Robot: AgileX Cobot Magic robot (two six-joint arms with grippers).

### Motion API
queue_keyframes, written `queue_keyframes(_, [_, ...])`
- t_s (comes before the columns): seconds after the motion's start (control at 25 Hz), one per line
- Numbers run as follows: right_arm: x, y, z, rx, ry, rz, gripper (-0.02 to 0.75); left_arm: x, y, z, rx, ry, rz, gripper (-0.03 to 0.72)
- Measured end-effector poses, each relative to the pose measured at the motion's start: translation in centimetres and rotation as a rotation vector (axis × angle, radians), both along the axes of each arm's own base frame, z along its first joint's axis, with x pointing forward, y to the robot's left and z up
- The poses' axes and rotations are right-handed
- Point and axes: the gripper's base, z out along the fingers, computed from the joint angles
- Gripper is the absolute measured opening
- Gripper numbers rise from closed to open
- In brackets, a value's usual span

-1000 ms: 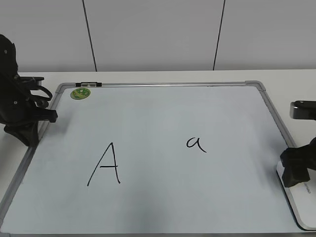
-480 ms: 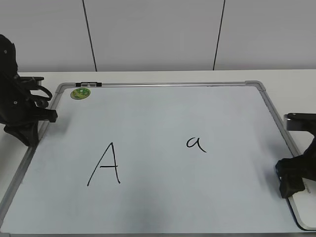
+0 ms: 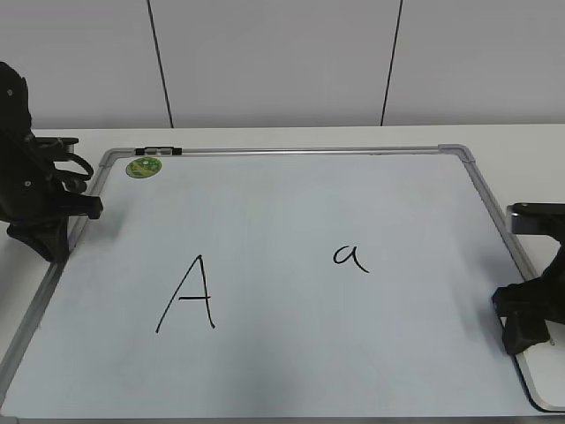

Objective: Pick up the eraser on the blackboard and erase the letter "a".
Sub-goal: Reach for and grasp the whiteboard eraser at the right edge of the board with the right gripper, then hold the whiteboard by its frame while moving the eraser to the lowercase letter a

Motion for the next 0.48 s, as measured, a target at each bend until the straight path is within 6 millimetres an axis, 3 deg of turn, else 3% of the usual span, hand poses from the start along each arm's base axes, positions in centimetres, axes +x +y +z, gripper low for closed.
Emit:
queue_keyframes(0.32, [0.3, 0.4, 0.4, 0.036, 0.028, -0.030, 0.526, 0.0, 0.0, 0.0, 0.000, 0.000, 0.000, 0.041])
queue_keyframes(0.48, [2.2, 0.7, 2.9, 0.057, 0.024, -0.014, 0.526, 0.0, 0.0, 0.0, 0.000, 0.000, 0.000, 0.041])
